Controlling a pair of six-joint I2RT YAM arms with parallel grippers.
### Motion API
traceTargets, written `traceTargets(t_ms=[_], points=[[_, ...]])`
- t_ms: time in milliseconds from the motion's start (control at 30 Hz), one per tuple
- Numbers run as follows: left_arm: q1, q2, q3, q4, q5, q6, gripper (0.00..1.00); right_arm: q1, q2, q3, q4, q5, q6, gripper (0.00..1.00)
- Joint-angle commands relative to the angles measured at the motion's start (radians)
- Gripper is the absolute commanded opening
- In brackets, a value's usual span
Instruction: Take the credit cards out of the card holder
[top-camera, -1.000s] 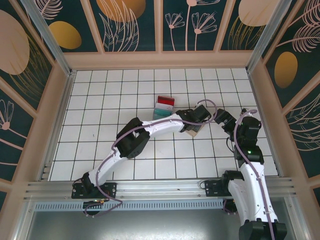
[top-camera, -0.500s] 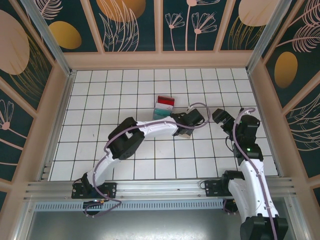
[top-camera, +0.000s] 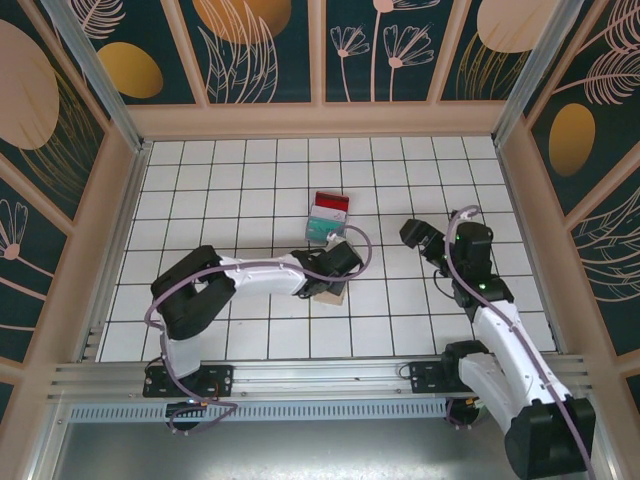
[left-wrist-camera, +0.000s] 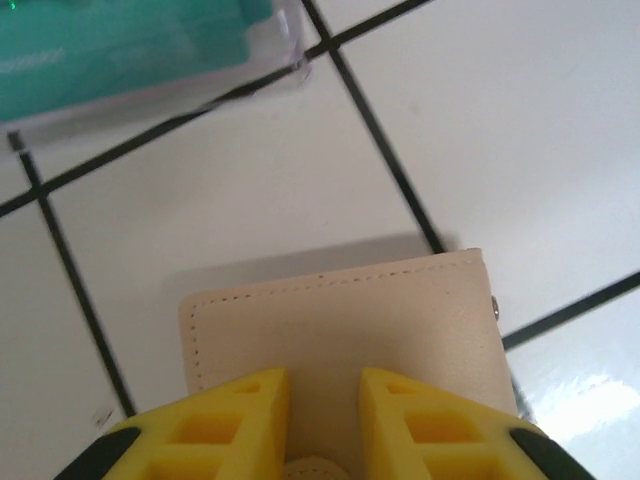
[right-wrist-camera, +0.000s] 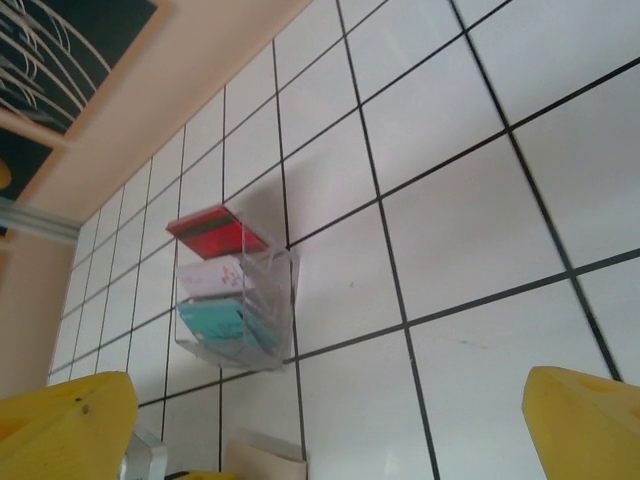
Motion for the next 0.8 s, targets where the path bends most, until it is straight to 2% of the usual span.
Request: traceTargets(t_ms=[0, 100, 400, 567, 767], points=[[0.003, -0.052, -0.035, -0.068, 0.029, -0.073, 0.36, 0.053, 0.027, 0.041, 0.052, 0.037, 0.002, 0.99], [0.003, -0.106, -0.029, -0.097, 0.040, -0.116, 0.45, 0.112, 0.054, 0.050, 0.051, 0.055, 0.002, 0.99], [0.003, -0.124, -0.051, -0.149, 0.070, -0.192, 0.40, 0.280, 0.052, 0.025, 0.026, 0.099, 0.011, 0.99], [0.004, -0.081, -0.041, -0.152, 0.084, -0.173, 0.40, 0.308, 0.050, 0.007, 0.044, 0.110, 0.029, 0.99], [0.004, -0.045, -0.022, -0.148, 0.085, -0.150, 0.45, 0.317, 0.050, 0.009, 0.038, 0.126, 0.029, 0.99]])
